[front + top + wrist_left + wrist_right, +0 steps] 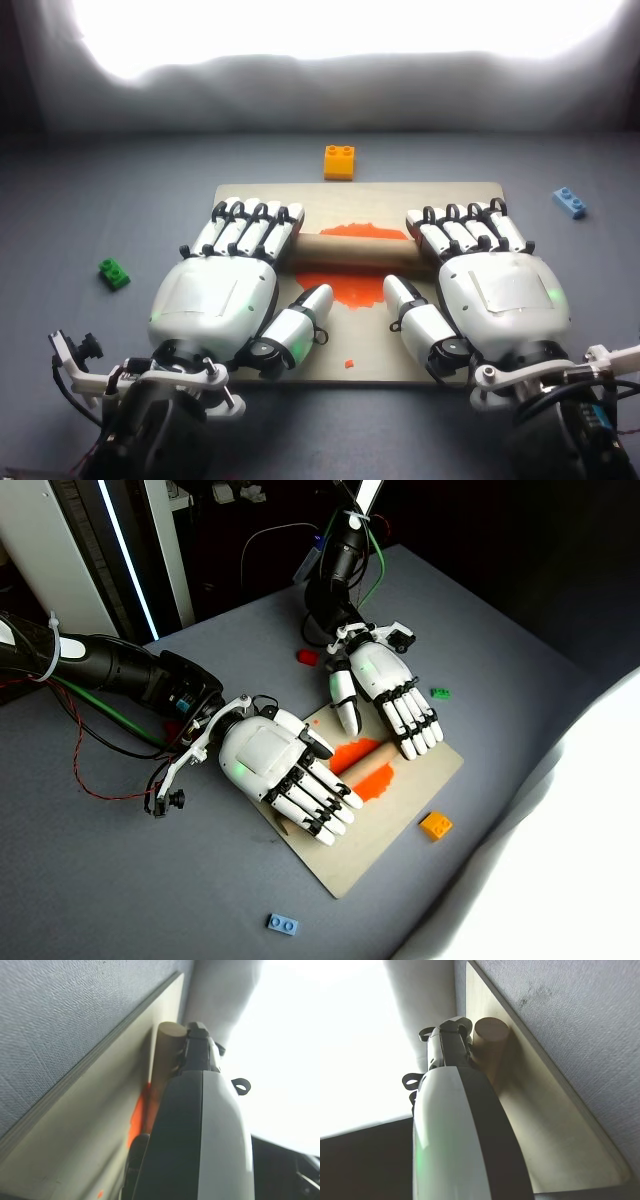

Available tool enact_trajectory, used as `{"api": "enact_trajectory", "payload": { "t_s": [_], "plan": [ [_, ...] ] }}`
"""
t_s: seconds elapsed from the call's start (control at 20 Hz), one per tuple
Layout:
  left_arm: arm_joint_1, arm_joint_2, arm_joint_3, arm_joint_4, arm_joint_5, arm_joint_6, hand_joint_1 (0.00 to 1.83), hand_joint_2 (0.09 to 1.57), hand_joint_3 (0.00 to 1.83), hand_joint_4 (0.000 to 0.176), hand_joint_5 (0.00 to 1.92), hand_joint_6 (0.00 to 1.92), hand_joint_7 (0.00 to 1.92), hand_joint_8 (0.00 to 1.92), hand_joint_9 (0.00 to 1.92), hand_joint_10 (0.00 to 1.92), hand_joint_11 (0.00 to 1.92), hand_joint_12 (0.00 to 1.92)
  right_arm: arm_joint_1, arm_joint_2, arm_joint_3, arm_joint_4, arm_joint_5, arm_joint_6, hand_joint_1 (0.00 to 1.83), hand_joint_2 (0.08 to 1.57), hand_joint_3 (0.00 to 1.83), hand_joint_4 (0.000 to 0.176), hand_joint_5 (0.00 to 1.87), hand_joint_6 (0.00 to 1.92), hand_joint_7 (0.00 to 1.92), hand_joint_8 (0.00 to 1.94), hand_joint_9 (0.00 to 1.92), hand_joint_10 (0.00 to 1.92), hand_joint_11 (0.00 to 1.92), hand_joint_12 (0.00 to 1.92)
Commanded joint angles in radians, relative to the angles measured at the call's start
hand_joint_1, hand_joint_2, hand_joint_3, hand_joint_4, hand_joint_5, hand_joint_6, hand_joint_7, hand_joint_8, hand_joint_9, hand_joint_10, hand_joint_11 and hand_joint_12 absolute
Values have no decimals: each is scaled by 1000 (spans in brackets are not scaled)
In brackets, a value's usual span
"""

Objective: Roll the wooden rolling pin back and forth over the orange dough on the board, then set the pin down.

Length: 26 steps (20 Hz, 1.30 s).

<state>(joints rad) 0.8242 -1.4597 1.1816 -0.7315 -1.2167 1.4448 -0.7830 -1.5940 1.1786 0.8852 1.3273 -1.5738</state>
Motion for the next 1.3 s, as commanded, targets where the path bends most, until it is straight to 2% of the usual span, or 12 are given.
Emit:
{"api": "enact_trajectory", "payload": {
  "t_s": [0.0, 0.15, 0.3, 0.35, 0.55, 0.8, 0.9, 1.1, 1.25],
  "plan": [
    [9, 5, -6, 26, -49, 2, 0, 1478, 1, 0, 124, 3, 196, 2, 122, 6, 0, 103, -10, 0, -5, -29, 47, -5, 0, 1492, 3, 0, 294, 3, 311, 3, 242, 3, 0, 431],
    [15, 8, -15, 26, -49, 6, 0, 1481, 1, 0, 130, 2, 192, 1, 124, 3, 0, 110, -12, 1, -8, -29, 52, -8, 0, 1495, 1, 0, 252, 1, 282, 0, 216, 0, 0, 380],
    [19, 11, -21, 26, -49, 10, 0, 1482, 0, 0, 129, 1, 167, 2, 103, 3, 0, 110, -13, 1, -9, -29, 57, -11, 0, 1489, 0, 0, 288, 15, 287, 2, 211, 2, 0, 336],
    [21, 12, -23, 26, -49, 11, 0, 1483, 1, 0, 131, 1, 176, 3, 114, 6, 0, 131, -13, 1, -10, -29, 58, -12, 0, 1485, 0, 0, 278, 10, 275, 1, 211, 2, 0, 373],
    [29, 18, -34, 26, -49, 16, 0, 1478, 0, 0, 141, 6, 201, 5, 142, 10, 0, 215, -13, 1, -10, -29, 64, -15, 0, 1490, 1, 0, 248, 0, 253, 0, 184, 3, 0, 320],
    [36, 24, -45, 25, -47, 16, 0, 1478, 0, 0, 123, 0, 165, 0, 104, 1, 0, 105, -15, 1, -14, -29, 80, -21, 0, 1495, 3, 0, 260, 12, 267, 10, 201, 10, 0, 308],
    [37, 25, -46, 25, -40, 16, 0, 1476, 0, 0, 141, 6, 182, 5, 117, 5, 0, 139, -18, 1, -19, -29, 84, -27, 0, 1495, 2, 0, 266, 10, 281, 7, 217, 12, 0, 375],
    [41, 31, -52, 25, -26, 18, 0, 1477, 0, 0, 119, 0, 161, 0, 91, 1, 0, 81, -23, 1, -30, -29, 91, -38, 0, 1487, 0, 0, 273, 11, 312, 10, 237, 14, 0, 478],
    [45, 38, -59, 25, -20, 19, 0, 1479, 0, 0, 120, 0, 162, 0, 91, 0, 0, 113, -27, 2, -35, -30, 97, -47, 0, 1488, 0, 0, 256, 1, 287, 1, 213, 2, 0, 355]
  ]
}}
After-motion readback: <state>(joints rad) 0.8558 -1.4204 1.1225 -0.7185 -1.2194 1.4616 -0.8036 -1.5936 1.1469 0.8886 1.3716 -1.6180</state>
